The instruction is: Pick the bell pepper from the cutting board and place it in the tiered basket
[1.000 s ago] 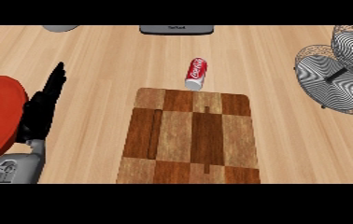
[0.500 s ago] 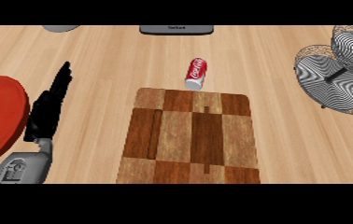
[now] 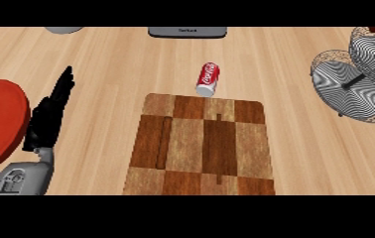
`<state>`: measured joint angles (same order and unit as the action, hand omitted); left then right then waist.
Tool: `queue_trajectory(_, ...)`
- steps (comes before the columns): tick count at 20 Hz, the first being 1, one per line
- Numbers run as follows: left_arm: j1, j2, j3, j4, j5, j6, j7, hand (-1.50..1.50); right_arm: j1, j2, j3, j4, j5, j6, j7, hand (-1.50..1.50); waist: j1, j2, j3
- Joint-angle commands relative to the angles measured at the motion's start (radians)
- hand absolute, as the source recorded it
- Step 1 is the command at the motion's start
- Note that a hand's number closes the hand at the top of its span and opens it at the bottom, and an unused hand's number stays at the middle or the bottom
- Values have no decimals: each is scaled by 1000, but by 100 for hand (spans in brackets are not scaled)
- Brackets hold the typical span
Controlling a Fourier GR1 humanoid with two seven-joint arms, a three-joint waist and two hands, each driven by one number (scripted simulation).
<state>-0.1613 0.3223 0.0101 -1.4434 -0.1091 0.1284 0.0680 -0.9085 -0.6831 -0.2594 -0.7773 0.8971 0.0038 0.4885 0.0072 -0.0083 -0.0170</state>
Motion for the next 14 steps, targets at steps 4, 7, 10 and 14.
queue_trajectory(4, -58, -10, 16, 57, 0, -7, -4, 0, 33, 25, -92, 56, -72, -107, -61, -150, -1, 15, 18)
queue_trajectory(7, 2, -29, 14, 50, -2, 0, -57, 0, 48, 19, -139, 11, -116, -155, -89, -150, -1, 12, 17)
queue_trajectory(10, -34, -19, 15, 42, -11, -9, 2, 0, 92, 19, -144, -108, -132, -166, -64, -150, -14, 6, 17)
queue_trajectory(14, 8, -38, -6, -2, -29, -9, 0, 0, 101, -21, -171, -157, -132, -219, -43, -150, -7, 7, 17)
